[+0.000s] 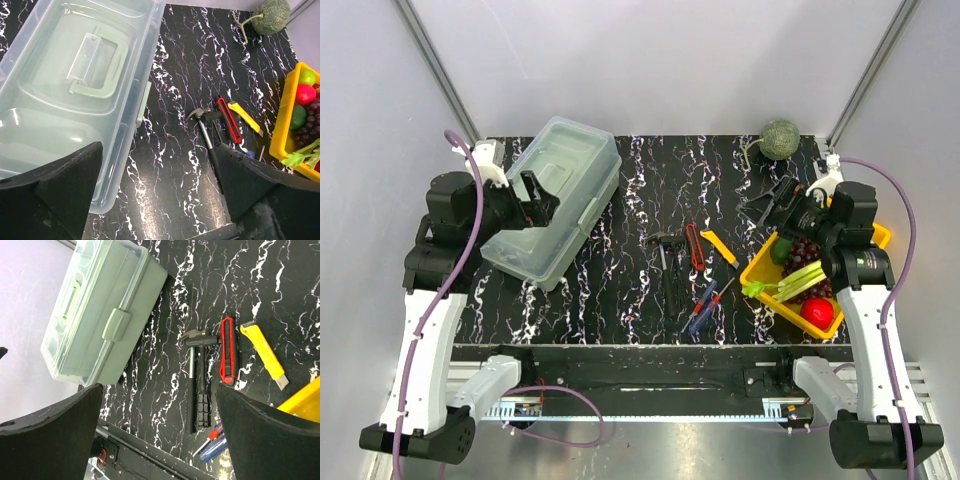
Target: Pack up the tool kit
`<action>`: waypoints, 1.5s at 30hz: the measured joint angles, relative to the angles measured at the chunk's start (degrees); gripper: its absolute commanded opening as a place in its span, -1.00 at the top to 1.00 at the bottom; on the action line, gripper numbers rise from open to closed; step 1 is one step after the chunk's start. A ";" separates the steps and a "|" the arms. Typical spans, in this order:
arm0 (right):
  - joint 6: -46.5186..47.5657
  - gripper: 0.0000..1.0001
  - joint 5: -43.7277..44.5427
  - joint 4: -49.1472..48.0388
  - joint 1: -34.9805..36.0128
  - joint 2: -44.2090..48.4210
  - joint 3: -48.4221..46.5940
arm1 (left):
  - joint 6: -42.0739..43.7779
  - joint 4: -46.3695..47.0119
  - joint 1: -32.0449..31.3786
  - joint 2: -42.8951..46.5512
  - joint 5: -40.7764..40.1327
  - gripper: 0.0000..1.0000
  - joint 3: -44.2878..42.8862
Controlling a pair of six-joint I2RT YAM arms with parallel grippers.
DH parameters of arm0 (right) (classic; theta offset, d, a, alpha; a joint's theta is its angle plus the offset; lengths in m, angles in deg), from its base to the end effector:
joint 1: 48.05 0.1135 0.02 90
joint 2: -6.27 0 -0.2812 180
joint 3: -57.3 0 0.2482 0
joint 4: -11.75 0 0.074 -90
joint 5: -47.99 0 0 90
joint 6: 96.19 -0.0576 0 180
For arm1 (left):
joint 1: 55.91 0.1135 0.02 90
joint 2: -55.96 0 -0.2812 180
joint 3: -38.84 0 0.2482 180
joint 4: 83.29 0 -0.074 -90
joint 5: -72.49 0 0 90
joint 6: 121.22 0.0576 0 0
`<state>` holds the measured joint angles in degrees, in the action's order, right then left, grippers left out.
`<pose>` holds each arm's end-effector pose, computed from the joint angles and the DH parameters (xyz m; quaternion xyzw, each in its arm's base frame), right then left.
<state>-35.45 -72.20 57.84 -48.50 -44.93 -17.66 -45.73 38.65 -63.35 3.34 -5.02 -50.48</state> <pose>0.1857 0.0275 0.3856 0.0655 0.8124 0.3433 0.4669 0.1665 -0.0343 0.4378 0.0106 0.8232 -0.1949 0.5331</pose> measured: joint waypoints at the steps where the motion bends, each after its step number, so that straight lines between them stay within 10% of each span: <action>1: -0.11 -0.99 -0.31 -0.50 0.00 -0.24 0.15 | 0.11 0.24 0.00 -0.17 -0.26 -0.98 0.00; 10: -2.29 -0.99 -2.10 -6.47 1.81 -2.10 4.70 | 1.40 2.01 0.92 -4.07 -14.01 -0.98 -0.17; 17: -3.63 -0.90 3.32 -10.91 17.07 -7.10 5.18 | 0.74 2.99 8.94 -16.81 -18.71 -0.98 -5.05; 29: -5.22 -0.85 13.62 -20.33 31.80 -20.31 5.18 | 0.92 17.68 25.55 -33.48 4.74 -0.98 -9.09; 45: -9.68 -0.86 14.16 -34.12 35.56 -28.30 5.70 | -7.67 29.73 26.47 -33.77 20.63 -0.98 4.26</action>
<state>-45.13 -58.04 23.72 -12.94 -73.23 -11.96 -53.40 68.37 -36.88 -30.43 15.62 -46.22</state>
